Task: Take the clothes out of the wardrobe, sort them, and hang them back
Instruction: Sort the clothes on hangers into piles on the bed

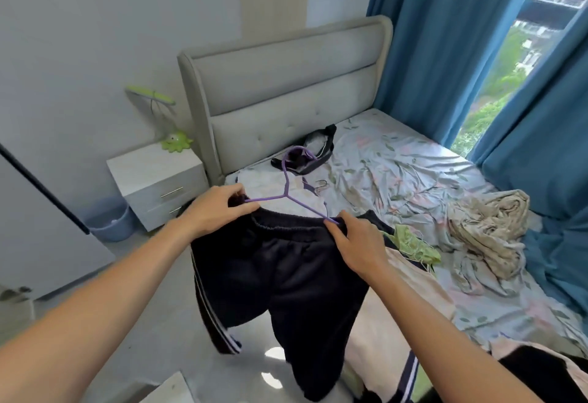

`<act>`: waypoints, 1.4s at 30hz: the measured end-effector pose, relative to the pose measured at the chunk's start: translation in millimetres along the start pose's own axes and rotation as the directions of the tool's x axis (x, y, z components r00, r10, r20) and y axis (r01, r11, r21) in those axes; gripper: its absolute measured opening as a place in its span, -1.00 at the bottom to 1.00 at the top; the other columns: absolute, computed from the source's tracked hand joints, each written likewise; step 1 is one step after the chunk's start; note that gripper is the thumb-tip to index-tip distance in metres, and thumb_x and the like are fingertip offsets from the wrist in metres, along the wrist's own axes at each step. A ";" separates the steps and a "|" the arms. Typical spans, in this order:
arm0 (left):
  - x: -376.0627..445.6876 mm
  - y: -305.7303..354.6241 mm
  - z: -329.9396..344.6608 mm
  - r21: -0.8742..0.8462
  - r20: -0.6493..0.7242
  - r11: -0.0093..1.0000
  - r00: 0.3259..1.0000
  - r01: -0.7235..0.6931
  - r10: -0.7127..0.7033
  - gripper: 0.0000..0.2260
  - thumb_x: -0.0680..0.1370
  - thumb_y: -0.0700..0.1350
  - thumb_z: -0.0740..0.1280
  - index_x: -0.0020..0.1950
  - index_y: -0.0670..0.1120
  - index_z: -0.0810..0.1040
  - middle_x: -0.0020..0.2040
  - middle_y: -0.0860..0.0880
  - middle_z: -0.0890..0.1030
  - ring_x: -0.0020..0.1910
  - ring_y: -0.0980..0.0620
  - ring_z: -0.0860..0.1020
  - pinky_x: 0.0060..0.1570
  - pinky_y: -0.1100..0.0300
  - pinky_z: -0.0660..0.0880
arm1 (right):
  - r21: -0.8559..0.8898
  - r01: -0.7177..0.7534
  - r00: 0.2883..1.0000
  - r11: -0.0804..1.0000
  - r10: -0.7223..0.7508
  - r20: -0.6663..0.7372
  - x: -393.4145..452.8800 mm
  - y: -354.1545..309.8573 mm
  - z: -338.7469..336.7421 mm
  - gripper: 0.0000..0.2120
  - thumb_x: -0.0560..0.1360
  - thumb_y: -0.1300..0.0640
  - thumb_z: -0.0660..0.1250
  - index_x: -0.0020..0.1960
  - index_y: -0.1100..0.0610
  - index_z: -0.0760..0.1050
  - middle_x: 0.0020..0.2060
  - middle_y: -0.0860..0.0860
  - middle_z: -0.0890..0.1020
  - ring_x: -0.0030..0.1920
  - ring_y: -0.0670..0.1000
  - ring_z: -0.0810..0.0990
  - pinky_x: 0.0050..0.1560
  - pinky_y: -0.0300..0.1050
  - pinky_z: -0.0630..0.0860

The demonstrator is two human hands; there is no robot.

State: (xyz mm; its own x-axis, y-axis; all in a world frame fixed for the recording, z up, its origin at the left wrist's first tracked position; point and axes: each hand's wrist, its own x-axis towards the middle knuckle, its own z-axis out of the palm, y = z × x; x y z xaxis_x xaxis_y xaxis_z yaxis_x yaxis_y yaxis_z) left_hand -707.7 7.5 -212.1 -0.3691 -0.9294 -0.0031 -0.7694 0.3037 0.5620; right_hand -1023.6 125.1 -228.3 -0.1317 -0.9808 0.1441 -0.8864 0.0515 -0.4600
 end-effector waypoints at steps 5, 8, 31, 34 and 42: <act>39.2 -40.1 -18.3 -0.024 0.085 0.999 0.995 -0.047 0.049 -0.66 0.48 0.40 0.31 -0.05 0.16 0.55 -0.10 0.14 0.66 -0.08 0.10 0.62 0.03 -0.02 0.57 | 0.010 -0.085 0.996 0.996 0.086 -0.027 30.6 -3.0 20.1 -0.61 0.66 -0.26 0.20 -0.08 0.05 0.42 -0.38 -0.04 0.52 -0.26 0.11 0.54 -0.25 0.06 0.44; 72.0 -45.3 -10.5 0.042 0.090 0.998 0.995 -0.056 0.052 -0.71 0.55 0.35 0.29 -0.05 0.15 0.50 -0.12 0.12 0.65 -0.08 0.03 0.61 0.00 -0.03 0.56 | 0.017 -0.140 0.990 0.990 0.140 -0.018 52.3 4.9 30.0 -0.59 0.65 -0.29 0.18 -0.09 0.04 0.41 -0.37 -0.03 0.53 -0.25 0.11 0.55 -0.26 0.06 0.45; 375.4 -98.8 -15.7 0.336 0.130 0.910 0.969 -0.244 0.211 -0.71 0.66 0.24 0.26 -0.10 0.07 0.38 -0.21 0.01 0.60 -0.09 -0.17 0.61 -0.25 0.03 0.35 | 0.192 -0.436 0.897 0.879 0.442 0.010 285.7 30.3 132.8 -0.63 0.63 -0.29 0.24 -0.12 -0.02 0.51 -0.36 -0.06 0.57 -0.31 0.01 0.55 -0.29 -0.02 0.47; 444.7 -136.6 -4.7 0.280 0.204 0.910 0.945 -0.306 0.255 -0.71 0.65 0.26 0.26 -0.12 0.11 0.36 -0.17 -0.02 0.64 -0.07 -0.19 0.62 -0.22 0.02 0.41 | 0.152 -0.511 0.855 0.846 0.519 -0.015 328.8 25.8 165.7 -0.63 0.63 -0.30 0.23 -0.09 -0.01 0.52 -0.34 -0.06 0.59 -0.29 0.02 0.56 -0.25 0.00 0.51; 556.8 -217.3 -4.9 0.184 0.325 0.918 0.903 -0.352 0.281 -0.74 0.62 0.28 0.29 -0.05 0.11 0.50 -0.19 0.06 0.64 -0.14 -0.08 0.60 -0.21 0.07 0.36 | 0.125 -0.655 0.747 0.745 0.664 -0.047 426.7 -13.0 223.0 -0.64 0.63 -0.26 0.23 -0.07 0.02 0.46 -0.30 -0.06 0.56 -0.25 0.05 0.54 -0.27 0.02 0.47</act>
State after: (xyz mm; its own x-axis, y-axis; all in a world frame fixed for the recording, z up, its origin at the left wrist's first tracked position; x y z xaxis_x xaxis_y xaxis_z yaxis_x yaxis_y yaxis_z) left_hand -743.5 -577.0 -331.9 -0.7192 -0.6854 -0.1139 -0.6720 0.6447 0.3644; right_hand -969.3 -336.0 -356.3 -0.7076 -0.6892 -0.1563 -0.5192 0.6570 -0.5466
